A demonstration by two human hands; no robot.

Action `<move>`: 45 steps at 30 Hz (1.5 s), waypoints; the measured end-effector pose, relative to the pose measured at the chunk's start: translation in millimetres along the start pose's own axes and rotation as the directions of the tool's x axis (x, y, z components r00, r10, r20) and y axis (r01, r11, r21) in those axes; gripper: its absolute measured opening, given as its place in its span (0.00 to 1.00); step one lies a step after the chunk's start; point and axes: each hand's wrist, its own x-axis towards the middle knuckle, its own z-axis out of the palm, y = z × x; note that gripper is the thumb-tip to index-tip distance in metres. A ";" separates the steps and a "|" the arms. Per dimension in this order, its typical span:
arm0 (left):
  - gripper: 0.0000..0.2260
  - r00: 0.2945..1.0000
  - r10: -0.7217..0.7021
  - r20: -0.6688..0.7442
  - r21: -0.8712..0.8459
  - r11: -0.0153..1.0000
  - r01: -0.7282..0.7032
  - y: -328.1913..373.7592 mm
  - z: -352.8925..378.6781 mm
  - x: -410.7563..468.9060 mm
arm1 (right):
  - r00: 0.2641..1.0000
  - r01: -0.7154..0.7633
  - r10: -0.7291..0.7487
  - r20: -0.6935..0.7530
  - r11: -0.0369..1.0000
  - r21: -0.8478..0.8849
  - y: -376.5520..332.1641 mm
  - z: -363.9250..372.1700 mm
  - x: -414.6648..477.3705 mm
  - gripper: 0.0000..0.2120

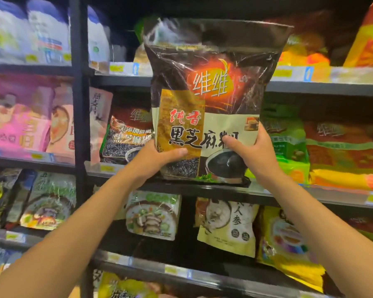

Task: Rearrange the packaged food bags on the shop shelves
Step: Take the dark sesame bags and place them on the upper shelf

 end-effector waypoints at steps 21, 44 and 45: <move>0.17 0.996 -0.058 0.064 0.265 0.963 0.039 -35.5 12.9 83.3 | 0.981 -0.129 0.159 0.113 0.965 -0.230 77.6 -11.6 47.6 0.26; 0.09 0.984 -0.175 0.027 0.396 0.906 0.151 -40.0 19.4 108.4 | 0.916 -0.294 0.364 0.166 0.894 -0.337 103.9 3.5 85.1 0.10; 0.09 0.984 -0.176 0.026 0.405 0.902 0.150 -39.2 19.6 110.3 | 0.912 -0.309 0.380 0.156 0.886 -0.346 106.0 4.3 87.3 0.10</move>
